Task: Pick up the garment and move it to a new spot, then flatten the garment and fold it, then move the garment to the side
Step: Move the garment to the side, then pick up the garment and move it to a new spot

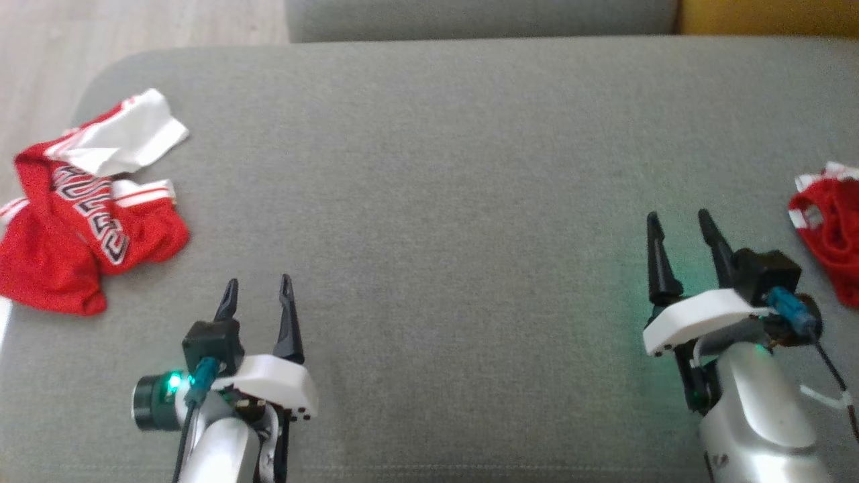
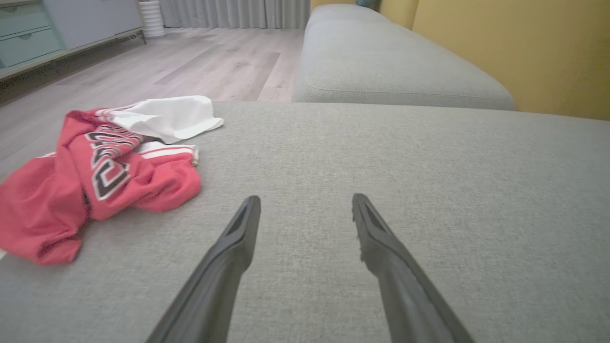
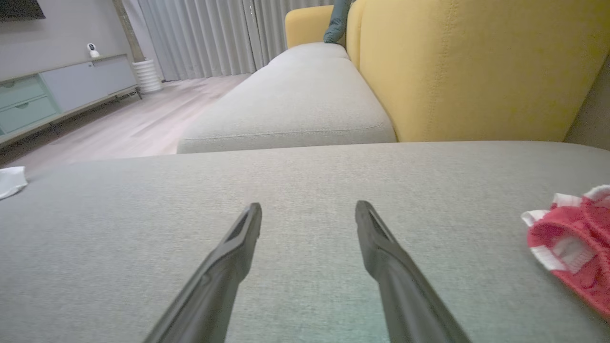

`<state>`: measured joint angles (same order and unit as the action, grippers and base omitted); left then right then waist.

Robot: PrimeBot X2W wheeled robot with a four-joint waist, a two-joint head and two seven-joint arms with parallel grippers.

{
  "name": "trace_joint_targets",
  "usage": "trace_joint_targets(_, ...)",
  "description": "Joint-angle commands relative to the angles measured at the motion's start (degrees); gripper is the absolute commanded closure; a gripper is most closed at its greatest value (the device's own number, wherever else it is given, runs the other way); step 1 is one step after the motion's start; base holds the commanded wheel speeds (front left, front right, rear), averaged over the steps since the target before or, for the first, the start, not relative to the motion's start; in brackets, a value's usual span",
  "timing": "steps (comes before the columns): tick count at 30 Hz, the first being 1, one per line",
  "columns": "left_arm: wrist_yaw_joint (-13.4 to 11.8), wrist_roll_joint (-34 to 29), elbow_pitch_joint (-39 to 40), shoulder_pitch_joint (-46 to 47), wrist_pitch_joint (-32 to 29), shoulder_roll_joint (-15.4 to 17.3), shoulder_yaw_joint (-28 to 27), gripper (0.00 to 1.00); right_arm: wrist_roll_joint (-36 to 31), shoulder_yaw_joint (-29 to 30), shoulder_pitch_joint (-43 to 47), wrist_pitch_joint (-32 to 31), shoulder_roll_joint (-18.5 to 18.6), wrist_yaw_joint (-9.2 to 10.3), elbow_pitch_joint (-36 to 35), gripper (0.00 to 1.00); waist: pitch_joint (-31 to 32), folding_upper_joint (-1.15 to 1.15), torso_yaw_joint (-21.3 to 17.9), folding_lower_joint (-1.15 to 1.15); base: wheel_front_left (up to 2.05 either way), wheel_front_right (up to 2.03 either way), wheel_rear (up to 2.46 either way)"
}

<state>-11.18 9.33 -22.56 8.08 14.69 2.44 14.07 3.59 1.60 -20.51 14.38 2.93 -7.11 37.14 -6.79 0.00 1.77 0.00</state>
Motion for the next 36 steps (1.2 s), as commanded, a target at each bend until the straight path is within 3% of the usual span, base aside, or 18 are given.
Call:
trace_joint_targets(1, -0.4, -0.2, 1.7, 0.8, 0.3, 0.4, -2.3, 0.0, 1.0, -2.1, -0.3, 0.6, 0.0, -0.37, -2.3, 0.0, 1.8, 0.0, 1.5, 0.0, 0.0, 0.0, 0.0)
trace_joint_targets(10, -0.2, -1.0, 2.2, -2.3, 0.3, 0.4, -5.0, 0.0, 4.8, -6.5, 3.8, 0.6, 0.0, -0.37, -4.2, 0.0, 5.8, 0.0, 1.6, 0.0, 0.0, 0.0, 0.0)
trace_joint_targets(21, 0.2, -0.6, 2.7, -3.3, 0.3, 0.4, -5.3, 0.0, 5.2, -8.3, 5.3, 0.6, 0.0, -0.37, -4.6, 0.0, 6.0, 0.0, 2.6, 0.0, 0.0, 0.0, 0.0)
trace_joint_targets(30, 0.3, 0.2, 3.5, -2.8, 0.3, 0.4, -3.7, 0.0, 6.2, -10.3, 5.7, 0.6, 0.0, -0.37, -5.1, 0.0, 4.9, 0.0, 12.6, 0.0, 0.0, 0.0, 0.0)
trace_joint_targets(36, 0.0, 0.2, 3.4, -3.8, 0.3, 0.4, -5.0, 0.0, 7.0, -11.8, 5.1, 0.6, 0.0, -0.37, -5.1, 0.0, 3.9, 0.0, 21.8, 0.0, 0.0, 0.0, 0.0)
